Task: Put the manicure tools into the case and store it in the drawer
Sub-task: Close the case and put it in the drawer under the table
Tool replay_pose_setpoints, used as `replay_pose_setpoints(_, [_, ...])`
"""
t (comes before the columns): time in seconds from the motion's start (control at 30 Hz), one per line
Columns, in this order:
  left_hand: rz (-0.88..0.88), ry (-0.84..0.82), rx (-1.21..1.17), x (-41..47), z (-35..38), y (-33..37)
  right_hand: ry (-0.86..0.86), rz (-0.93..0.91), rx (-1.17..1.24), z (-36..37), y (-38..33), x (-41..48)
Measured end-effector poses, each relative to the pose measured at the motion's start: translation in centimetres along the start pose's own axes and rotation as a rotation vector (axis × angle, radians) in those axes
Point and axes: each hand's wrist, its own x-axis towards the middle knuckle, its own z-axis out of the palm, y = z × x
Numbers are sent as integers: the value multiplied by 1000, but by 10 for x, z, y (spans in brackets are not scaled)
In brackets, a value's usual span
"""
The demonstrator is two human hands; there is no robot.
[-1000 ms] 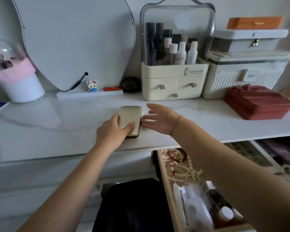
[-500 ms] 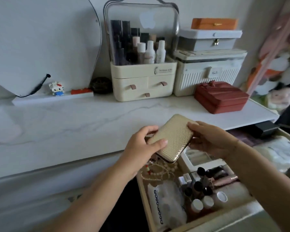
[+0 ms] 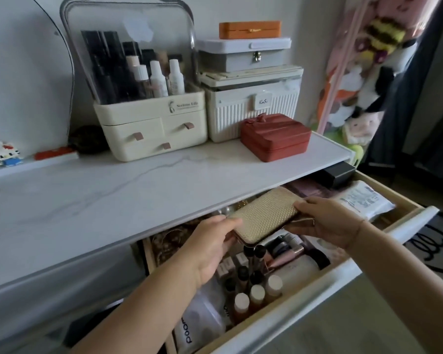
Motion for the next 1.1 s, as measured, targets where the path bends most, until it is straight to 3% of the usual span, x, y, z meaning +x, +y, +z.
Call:
replay_pose_setpoints(0.2, [9,162,-101,23,5,1,92,-26,-161,-1,9,24])
replay_pose_setpoints(0.33, [-9,221,52,29,4,1,179,-83,-339,-5,15,41])
replay_pose_setpoints(0.57, [51,147,133,25,3,0,228,-144,-562,-5,17,40])
replay_pose_setpoints(0.7, [24,-29,525,-2,-9,-2,204,-283,-1043,-2,8,2])
replay_pose_setpoints(0.83, [196,-211,1097,-46,-5,-8,-206,-402,-1143,1,8,-64])
replay_pose_setpoints(0.9, [207,-277,1348,-63,-5,-18,-296,-445,-1228,-2,17,-87])
replay_pose_setpoints(1.0, [257,-269,1545,-79,-11,-34,-281,-487,-1384,-6,34,-99])
replay_pose_setpoints(1.1, [308,-197,1568,-82,-15,-43,-161,-549,-1370,-11,50,-92])
